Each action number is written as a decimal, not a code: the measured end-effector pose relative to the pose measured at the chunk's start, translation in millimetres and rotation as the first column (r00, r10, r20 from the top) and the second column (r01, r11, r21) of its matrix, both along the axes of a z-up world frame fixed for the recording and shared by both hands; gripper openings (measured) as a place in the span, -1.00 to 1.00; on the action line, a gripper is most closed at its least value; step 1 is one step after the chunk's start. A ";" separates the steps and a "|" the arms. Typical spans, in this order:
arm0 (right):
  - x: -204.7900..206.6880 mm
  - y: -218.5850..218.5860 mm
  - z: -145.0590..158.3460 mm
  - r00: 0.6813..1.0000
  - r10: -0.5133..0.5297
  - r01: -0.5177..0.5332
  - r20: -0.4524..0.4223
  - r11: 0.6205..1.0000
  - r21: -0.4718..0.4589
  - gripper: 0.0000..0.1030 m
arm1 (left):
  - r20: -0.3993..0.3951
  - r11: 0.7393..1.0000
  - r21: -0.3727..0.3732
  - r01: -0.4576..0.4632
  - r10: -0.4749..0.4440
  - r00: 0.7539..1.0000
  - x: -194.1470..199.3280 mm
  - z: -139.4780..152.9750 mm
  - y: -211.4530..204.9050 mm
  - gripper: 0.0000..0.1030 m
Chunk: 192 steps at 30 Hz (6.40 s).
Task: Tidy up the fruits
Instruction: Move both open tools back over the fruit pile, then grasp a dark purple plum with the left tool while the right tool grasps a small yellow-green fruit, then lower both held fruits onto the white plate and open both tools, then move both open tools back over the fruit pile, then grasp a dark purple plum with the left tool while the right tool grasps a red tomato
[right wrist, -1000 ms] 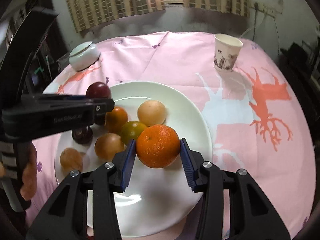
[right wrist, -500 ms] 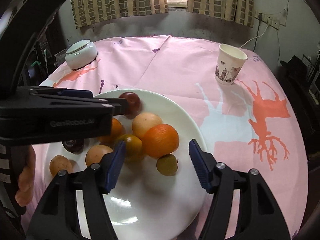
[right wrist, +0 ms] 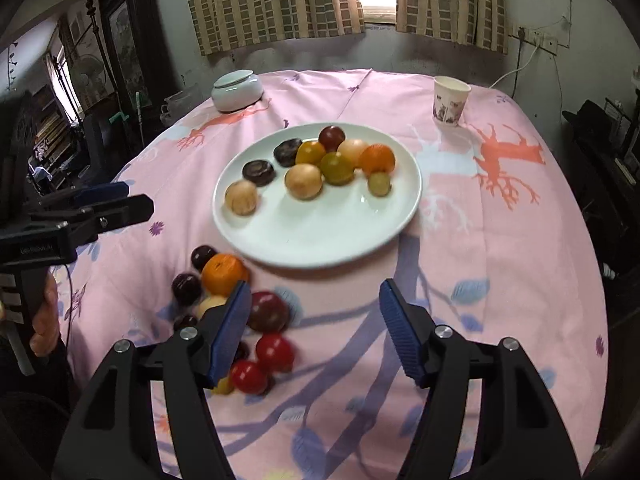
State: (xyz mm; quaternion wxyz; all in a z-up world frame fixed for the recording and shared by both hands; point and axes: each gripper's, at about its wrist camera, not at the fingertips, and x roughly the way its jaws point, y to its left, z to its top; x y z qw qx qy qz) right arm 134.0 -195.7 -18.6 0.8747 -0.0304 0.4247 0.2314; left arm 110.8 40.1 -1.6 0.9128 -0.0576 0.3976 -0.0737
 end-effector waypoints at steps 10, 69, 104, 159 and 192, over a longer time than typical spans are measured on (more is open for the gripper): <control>-54.0 12.0 -21.2 0.999 -0.048 0.047 -0.017 0.999 -0.018 0.30 | -0.077 0.999 0.042 -0.024 0.027 0.997 -68.8 -49.5 0.3 0.79; -69.8 15.2 -72.0 0.990 -0.002 0.012 -0.144 0.997 0.070 -0.51 | -0.131 0.998 0.031 0.059 -0.055 0.990 -42.4 -82.8 -41.7 -0.39; 43.7 36.1 3.3 0.998 0.049 -0.049 0.025 0.999 -0.021 -0.51 | -0.092 0.998 0.035 0.059 -0.056 0.994 102.9 8.7 -18.0 -0.38; -74.6 35.7 -50.2 0.996 0.081 -0.079 -0.045 0.996 0.036 0.16 | -0.122 0.996 0.076 -0.057 0.066 0.990 -59.1 -71.5 24.1 0.82; -71.5 6.4 -68.5 0.992 -0.009 0.019 -0.126 0.996 0.082 -0.39 | -0.177 0.994 0.096 0.044 -0.027 0.984 7.5 -91.7 -23.1 -0.38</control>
